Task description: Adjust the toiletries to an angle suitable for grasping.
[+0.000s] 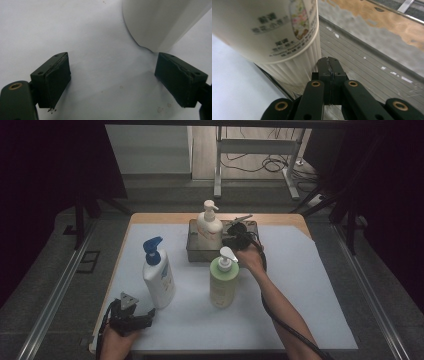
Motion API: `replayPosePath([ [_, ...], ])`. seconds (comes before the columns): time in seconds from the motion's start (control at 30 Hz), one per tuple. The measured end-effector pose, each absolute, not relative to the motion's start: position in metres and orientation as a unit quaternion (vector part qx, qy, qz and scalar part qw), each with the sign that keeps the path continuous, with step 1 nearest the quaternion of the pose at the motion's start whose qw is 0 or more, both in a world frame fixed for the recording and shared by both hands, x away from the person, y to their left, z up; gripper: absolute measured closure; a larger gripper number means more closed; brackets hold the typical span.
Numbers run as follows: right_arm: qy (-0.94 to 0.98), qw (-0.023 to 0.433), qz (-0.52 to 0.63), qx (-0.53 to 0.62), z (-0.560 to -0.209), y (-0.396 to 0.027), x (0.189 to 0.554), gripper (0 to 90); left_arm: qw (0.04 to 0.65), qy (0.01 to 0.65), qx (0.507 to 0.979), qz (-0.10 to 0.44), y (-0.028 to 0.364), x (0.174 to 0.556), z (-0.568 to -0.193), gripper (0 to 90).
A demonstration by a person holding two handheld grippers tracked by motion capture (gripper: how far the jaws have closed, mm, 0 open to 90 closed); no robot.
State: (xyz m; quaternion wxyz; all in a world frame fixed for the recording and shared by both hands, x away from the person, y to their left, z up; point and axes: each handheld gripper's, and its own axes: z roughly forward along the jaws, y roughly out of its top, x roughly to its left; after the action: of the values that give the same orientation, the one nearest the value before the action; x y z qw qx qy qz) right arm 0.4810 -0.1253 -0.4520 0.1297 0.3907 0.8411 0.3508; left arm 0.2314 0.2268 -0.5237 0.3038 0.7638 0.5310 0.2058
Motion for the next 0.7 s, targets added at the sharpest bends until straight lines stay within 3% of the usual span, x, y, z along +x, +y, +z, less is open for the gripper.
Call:
replayPosePath([
  [0.7, 0.856, 0.107, 0.351, 0.365, -0.455, -0.106, 0.48, 89.3, 0.304, 0.531, 0.764, 0.206, 0.227, 0.231, -0.524, 13.0],
])
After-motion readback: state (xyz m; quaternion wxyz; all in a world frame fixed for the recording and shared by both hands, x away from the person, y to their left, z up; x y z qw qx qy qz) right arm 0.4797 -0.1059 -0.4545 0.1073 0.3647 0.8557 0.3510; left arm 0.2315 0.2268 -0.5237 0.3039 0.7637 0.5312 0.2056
